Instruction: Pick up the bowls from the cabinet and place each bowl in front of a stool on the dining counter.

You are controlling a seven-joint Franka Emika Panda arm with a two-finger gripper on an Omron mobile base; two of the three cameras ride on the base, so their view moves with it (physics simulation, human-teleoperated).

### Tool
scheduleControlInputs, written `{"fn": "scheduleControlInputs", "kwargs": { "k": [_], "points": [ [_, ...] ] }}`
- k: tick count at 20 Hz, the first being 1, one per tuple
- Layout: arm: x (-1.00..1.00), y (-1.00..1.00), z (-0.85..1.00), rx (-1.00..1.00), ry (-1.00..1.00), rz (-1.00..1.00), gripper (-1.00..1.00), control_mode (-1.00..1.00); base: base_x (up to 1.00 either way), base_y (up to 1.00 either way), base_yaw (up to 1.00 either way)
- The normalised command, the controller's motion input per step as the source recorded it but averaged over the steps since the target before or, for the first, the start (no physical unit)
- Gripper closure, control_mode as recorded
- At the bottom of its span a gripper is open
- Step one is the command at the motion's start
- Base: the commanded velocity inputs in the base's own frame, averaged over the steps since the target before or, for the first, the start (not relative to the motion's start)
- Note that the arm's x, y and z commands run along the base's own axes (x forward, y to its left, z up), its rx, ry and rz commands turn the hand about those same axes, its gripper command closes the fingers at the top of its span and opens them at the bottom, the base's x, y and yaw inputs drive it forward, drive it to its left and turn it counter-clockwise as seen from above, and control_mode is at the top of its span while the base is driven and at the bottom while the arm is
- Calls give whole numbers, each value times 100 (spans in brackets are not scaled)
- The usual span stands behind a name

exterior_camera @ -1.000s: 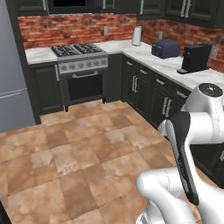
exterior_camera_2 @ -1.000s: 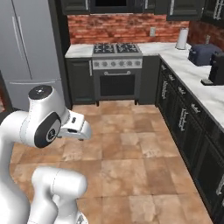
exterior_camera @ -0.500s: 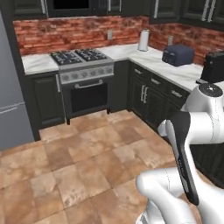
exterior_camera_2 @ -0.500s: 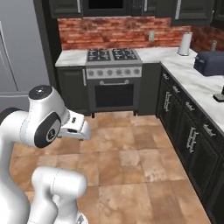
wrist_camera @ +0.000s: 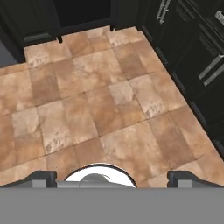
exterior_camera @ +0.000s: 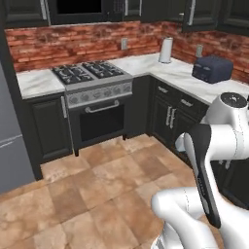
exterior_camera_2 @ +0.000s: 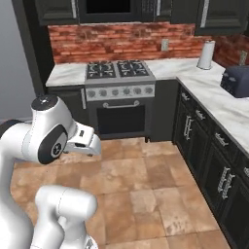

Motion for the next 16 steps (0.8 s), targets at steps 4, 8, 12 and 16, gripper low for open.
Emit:
{"fn": "scheduleControlInputs", "kwargs": {
  "k": [4,8,12,16],
  "points": [
    [0,0,0,0,0,0,-100,100,100,18,-35],
    [0,0,0,0,0,0,-100,100,100,31,-47],
    [0,0,0,0,0,0,-100,100,96,45,-41],
    [0,0,0,0,0,0,-100,100,61,39,-30]
  ]
}}
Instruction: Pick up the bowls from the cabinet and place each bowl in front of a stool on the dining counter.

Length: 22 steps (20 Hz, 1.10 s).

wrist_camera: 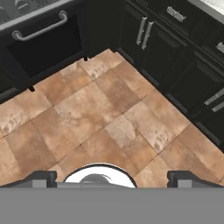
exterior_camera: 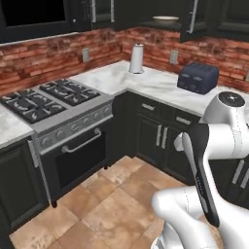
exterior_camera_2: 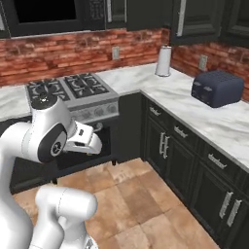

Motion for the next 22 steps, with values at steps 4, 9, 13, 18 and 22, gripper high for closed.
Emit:
{"fn": "scheduleControlInputs", "kwargs": {
  "k": [4,9,13,18,22],
  "points": [
    [0,0,0,0,0,0,-100,100,57,27,-28],
    [0,0,0,0,0,0,-100,100,92,12,-29],
    [0,0,0,0,0,0,-100,100,81,17,-20],
    [0,0,0,0,0,0,-100,100,73,18,-15],
    [0,0,0,0,0,0,-100,100,67,18,-25]
  ]
}}
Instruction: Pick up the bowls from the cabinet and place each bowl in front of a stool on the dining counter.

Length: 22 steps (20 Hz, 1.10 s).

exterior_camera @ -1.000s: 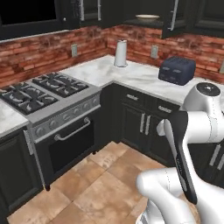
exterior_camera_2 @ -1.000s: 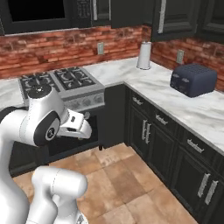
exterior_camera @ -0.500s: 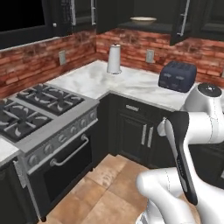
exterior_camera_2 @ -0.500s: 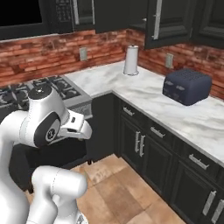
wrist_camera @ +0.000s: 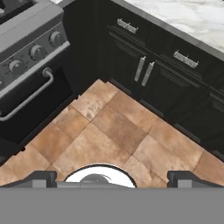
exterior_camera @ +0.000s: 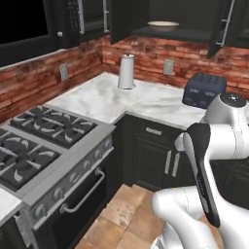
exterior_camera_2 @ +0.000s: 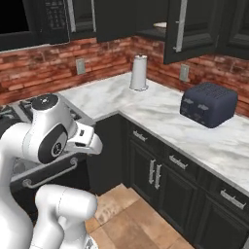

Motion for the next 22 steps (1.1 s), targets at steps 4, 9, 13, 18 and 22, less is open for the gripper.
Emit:
{"fn": "scheduleControlInputs", "kwargs": {
  "k": [4,9,13,18,22],
  "points": [
    [0,0,0,0,0,0,-100,100,60,26,-30],
    [0,0,0,0,0,0,-100,100,59,36,-31],
    [0,0,0,0,0,0,-100,100,69,14,-29],
    [0,0,0,0,0,0,-100,100,75,0,-22],
    [0,0,0,0,0,0,-100,100,67,0,-10]
  ]
}}
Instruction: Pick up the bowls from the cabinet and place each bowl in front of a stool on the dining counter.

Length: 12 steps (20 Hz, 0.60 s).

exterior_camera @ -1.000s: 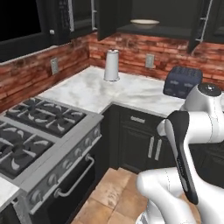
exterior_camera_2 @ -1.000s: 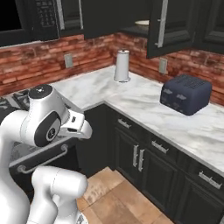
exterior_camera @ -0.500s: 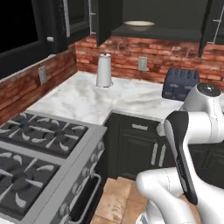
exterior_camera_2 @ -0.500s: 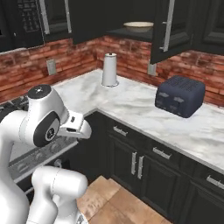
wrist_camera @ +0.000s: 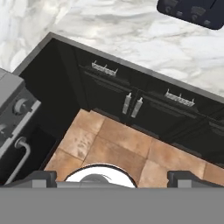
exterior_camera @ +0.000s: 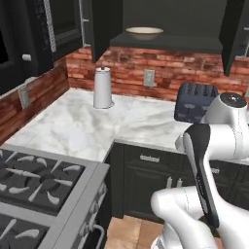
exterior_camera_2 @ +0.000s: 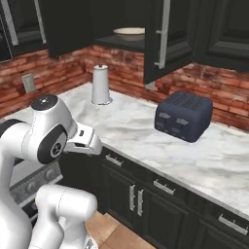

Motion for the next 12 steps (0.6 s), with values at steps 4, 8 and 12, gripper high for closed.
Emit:
{"fn": "scheduleControlInputs", "kwargs": {
  "k": [4,8,12],
  "points": [
    [0,0,0,0,0,0,-100,100,59,0,-4],
    [0,0,0,0,0,0,-100,100,38,12,0],
    [0,0,0,0,0,0,-100,100,24,18,0]
  ]
}}
